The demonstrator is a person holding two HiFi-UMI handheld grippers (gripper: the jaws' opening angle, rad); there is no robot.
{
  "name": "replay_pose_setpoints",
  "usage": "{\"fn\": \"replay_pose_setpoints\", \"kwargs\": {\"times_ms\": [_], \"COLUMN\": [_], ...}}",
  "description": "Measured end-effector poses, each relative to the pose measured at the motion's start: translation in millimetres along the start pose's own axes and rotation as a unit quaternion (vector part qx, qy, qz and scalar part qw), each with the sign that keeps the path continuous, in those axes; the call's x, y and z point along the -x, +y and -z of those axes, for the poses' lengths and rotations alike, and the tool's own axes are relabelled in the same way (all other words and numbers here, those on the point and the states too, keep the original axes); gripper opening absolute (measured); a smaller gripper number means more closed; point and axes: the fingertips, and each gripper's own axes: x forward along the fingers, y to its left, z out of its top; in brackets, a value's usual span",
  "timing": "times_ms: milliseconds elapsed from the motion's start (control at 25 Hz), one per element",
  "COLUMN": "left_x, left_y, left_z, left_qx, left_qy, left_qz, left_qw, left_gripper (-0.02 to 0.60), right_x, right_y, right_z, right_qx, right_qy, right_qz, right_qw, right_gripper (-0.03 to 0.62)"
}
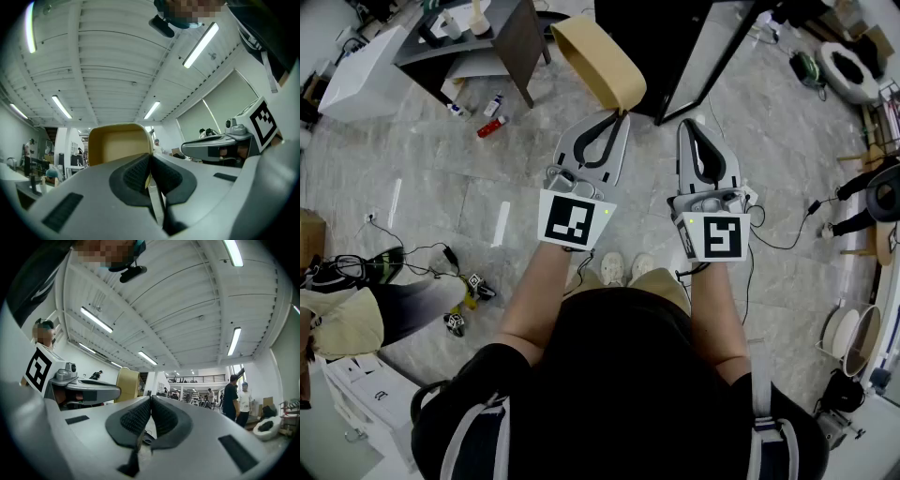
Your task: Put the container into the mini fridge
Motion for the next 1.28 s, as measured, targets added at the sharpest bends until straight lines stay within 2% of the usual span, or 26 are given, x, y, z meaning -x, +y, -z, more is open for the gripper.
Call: {"fn": "replay_pose_setpoints", "kwargs": {"times_ms": [640, 920, 1280], "left_x": [0.8, 4.3, 8.6], "left_y": [-10.7, -14.3, -12.3], "left_z": [3.9, 0.2, -0.5], "left_qx": [-0.009, 0.000, -0.009], "left_qy": [0.003, 0.002, 0.004], "left_qz": [0.008, 0.010, 0.013], "left_qw": [0.9999, 1.0000, 0.9999], "left_gripper": [0.028, 0.028, 0.028], "right_x": [7.1, 11.3, 12.6], "right_y": [3.9, 7.7, 10.9], "right_z": [3.6, -1.9, -3.7], "right_qx": [0.007, -0.004, -0.010], "right_qy": [0.003, -0.006, -0.008], "right_qz": [-0.009, -0.015, -0.013], "right_qw": [1.000, 1.000, 1.000], "right_gripper": [0.037, 0.037, 0.037]}}
